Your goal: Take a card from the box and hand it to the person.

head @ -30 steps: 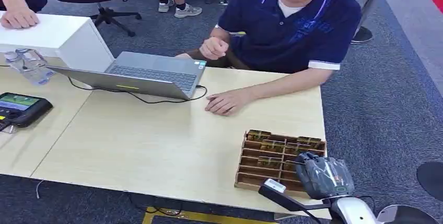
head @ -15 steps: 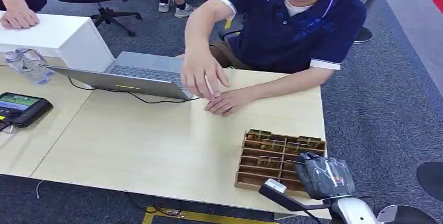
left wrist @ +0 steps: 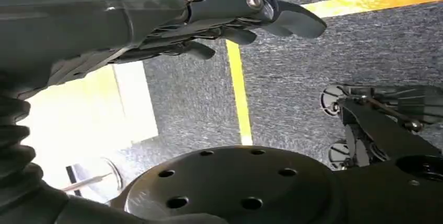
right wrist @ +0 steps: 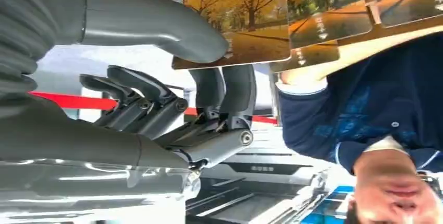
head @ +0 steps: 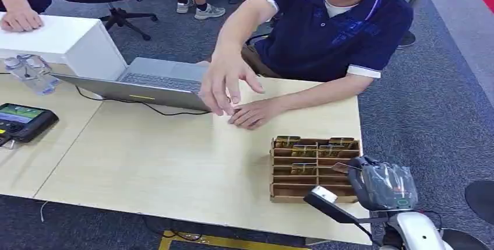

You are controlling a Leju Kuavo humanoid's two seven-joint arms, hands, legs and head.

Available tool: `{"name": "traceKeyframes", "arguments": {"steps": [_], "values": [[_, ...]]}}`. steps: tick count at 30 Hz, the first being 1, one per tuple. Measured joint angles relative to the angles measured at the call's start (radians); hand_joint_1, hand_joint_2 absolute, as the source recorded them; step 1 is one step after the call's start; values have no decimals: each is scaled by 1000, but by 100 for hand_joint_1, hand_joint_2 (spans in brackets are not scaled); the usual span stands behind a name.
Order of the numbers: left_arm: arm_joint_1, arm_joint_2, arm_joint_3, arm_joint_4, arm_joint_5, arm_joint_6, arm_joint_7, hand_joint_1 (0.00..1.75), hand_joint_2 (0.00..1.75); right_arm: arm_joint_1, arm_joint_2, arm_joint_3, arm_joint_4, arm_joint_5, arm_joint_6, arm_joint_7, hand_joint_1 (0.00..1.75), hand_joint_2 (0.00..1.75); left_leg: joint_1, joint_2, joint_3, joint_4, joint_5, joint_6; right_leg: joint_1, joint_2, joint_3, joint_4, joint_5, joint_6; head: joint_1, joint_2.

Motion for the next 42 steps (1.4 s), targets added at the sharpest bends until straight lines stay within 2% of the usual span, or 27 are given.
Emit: {"name": "traceKeyframes", "arguments": {"steps": [11,14,16,17,25,28,32,38,42], "values": [[0,0,0,0,-1,1,0,0,175,-29,2,-51,-40,6,-26,-8,175,175,0,0,0,0,0,0,0,0,0,0,0,0,0,0],[0,0,0,0,-15,0,2,0,175,-39,8,-80,-48,-134,0,-61,175,175,0,0,0,0,0,0,0,0,0,0,0,0,0,0],[0,0,0,0,-24,-2,6,0,175,-43,11,-103,-49,-297,31,-136,175,175,0,0,0,0,0,0,0,0,0,0,0,0,0,0],[0,0,0,0,-25,-3,6,0,175,-45,12,-113,-49,-337,39,-157,175,175,0,0,0,0,0,0,0,0,0,0,0,0,0,0],[0,1,0,0,-26,-3,8,0,175,-53,19,-148,-49,-385,51,-183,175,175,0,0,0,0,0,0,0,0,0,0,0,0,0,0],[0,1,0,0,-31,-3,11,0,175,-70,29,-153,-42,-536,74,-269,175,175,0,0,0,0,0,0,0,0,0,0,0,0,0,0],[-1,1,0,0,-37,-3,12,0,175,-137,69,-172,9,-738,102,-366,175,175,0,0,0,0,0,0,0,0,0,0,0,0,0,0],[-3,1,0,0,-50,-1,22,0,175,-273,154,-172,136,-976,118,-425,175,175,0,0,0,0,1,-1,0,1,0,1,0,0,0,0],[-3,0,0,0,-56,0,26,0,175,-342,204,-172,206,-1036,113,-434,175,175,0,0,0,0,1,0,0,0,0,1,0,0,0,0]]}}
